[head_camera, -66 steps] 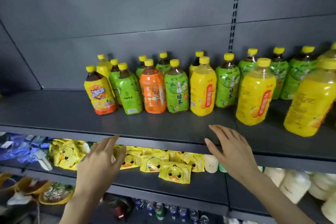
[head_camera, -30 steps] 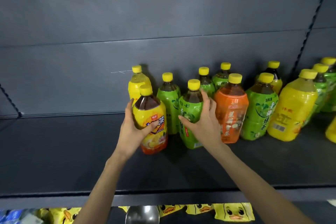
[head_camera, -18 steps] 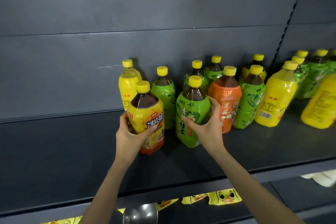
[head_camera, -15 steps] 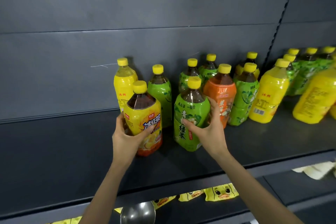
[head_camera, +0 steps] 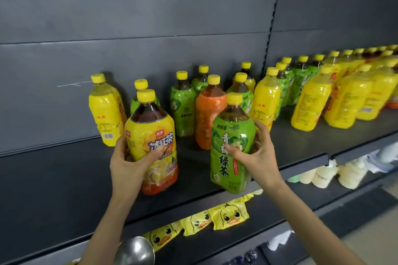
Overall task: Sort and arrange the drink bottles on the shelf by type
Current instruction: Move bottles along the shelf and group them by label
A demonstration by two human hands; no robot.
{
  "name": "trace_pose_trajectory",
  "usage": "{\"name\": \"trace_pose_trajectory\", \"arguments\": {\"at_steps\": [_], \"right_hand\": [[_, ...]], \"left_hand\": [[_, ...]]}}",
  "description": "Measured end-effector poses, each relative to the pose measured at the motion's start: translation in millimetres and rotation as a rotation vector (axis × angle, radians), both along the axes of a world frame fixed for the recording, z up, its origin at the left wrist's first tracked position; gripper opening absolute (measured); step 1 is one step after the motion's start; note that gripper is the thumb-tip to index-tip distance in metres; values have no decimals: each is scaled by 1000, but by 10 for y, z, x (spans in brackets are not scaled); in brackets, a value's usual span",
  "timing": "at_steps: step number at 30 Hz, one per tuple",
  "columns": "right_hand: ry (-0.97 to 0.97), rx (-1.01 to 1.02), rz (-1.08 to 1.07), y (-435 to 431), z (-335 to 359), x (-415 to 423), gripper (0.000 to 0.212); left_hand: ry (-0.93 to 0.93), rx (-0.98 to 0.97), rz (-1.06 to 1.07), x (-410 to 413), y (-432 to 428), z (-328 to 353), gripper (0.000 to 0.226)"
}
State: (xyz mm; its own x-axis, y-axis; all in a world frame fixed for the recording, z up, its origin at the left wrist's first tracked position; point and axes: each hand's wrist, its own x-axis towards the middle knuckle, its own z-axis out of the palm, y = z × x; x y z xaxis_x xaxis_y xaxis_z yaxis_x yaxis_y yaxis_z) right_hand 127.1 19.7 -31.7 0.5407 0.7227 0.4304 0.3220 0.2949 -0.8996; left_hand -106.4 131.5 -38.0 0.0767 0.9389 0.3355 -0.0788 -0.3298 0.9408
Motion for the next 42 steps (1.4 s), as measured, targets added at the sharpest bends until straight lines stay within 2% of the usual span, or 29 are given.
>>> {"name": "trace_pose_trajectory", "arguments": {"at_steps": [12, 17, 20, 24, 30, 38, 42], "right_hand": [[-115, 21, -95, -1381, 194, 1420, 83], [-137, -17, -141, -2006, 201, 2031, 83], [-127, -34, -161, -2279, 211, 2377, 85], [-96, -31, -187, -2468, 225, 2741, 81], [-50, -14, -221, -2556, 180, 3374, 73], [-43, -80, -310, -2507, 35, 4495, 75], [-51, -92, -377, -2509, 36, 5012, 76]], "left_hand": [[-30, 52, -145, 1506, -1107, 123, 60], [-65, 4, -223, 2203, -1606, 51, 68], [-74, -22, -245, 2571, -1769, 38, 81], [-62, -29, -271, 2967, -1819, 88, 87], [-53, -31, -342, 3746, -1760, 125, 78], [-21, 0, -450, 5070, -1588, -32, 91], [-6, 11, -520, 5691, -1577, -9, 90]]}}
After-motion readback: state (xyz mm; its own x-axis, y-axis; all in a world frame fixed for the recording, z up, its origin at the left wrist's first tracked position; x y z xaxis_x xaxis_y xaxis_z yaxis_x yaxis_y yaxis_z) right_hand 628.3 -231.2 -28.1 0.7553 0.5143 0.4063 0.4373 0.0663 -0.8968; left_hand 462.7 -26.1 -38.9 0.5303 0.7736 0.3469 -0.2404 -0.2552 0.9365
